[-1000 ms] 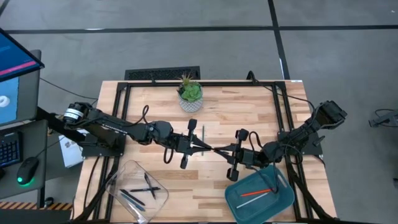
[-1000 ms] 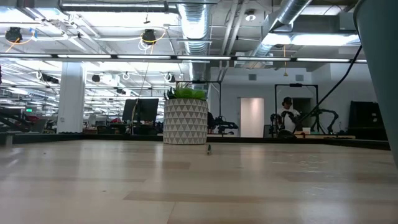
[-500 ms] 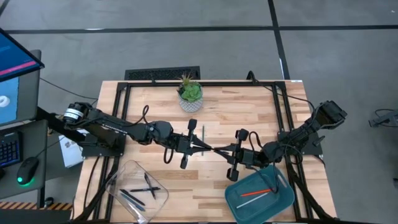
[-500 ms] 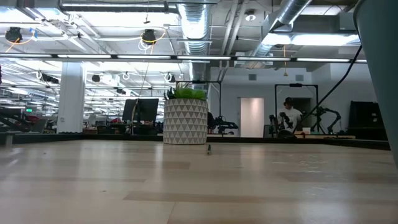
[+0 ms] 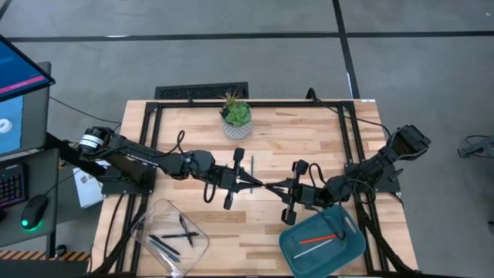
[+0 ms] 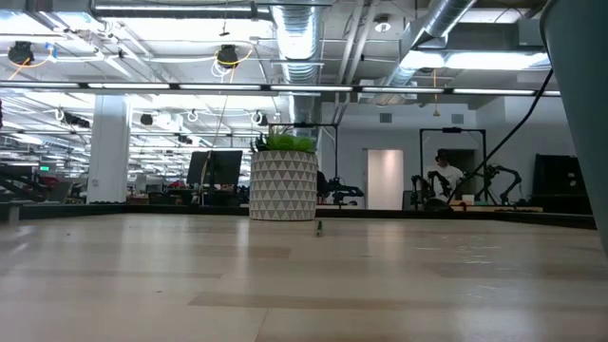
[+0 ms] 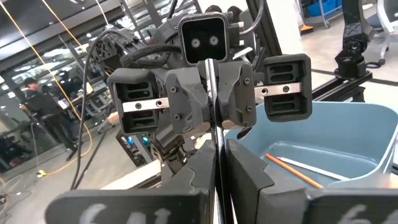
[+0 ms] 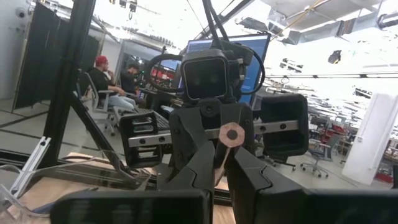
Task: Sort pens & pencils
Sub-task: Put the black pencil into the blue bin
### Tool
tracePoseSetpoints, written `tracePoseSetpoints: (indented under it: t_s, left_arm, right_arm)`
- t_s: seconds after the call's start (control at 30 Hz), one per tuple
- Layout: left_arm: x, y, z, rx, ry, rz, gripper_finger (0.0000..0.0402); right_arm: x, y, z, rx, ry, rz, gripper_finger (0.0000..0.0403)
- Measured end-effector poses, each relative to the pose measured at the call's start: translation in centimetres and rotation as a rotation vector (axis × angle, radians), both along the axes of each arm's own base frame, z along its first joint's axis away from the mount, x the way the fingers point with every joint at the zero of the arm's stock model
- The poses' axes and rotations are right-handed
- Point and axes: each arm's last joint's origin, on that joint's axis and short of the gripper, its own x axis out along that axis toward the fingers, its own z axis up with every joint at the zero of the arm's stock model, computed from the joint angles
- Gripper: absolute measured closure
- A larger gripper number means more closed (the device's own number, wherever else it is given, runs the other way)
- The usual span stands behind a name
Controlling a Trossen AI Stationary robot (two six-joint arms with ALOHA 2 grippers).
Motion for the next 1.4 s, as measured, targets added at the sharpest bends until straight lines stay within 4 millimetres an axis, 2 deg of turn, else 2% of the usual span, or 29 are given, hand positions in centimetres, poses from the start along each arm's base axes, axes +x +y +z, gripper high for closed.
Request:
tracePoseSetpoints:
  t_s: [0.27, 0.8, 1.13, 1.4]
  left_arm:
    - [0.0, 0.0, 0.0, -0.024, 0.006, -0.003, 0.0381]
    - [0.0, -0.1, 0.0, -0.035, 0.007, -0.007, 0.0311]
    - [0.0, 0.0, 0.0, -0.029, 0.006, 0.003, 0.0290]
    - [0.2, 1.0, 0.0, -0.026, 0.004, 0.083, 0.0280]
  right_arm:
    - [0.0, 0.0, 0.0, 0.000, 0.000, 0.001, 0.0356]
    - [0.0, 0.0, 0.0, 0.002, -0.002, -0.002, 0.0356]
    - [0.0, 0.0, 0.0, 0.002, -0.002, -0.003, 0.0356]
    - [0.0, -0.1, 0.0, 0.003, -0.001, -0.007, 0.0356]
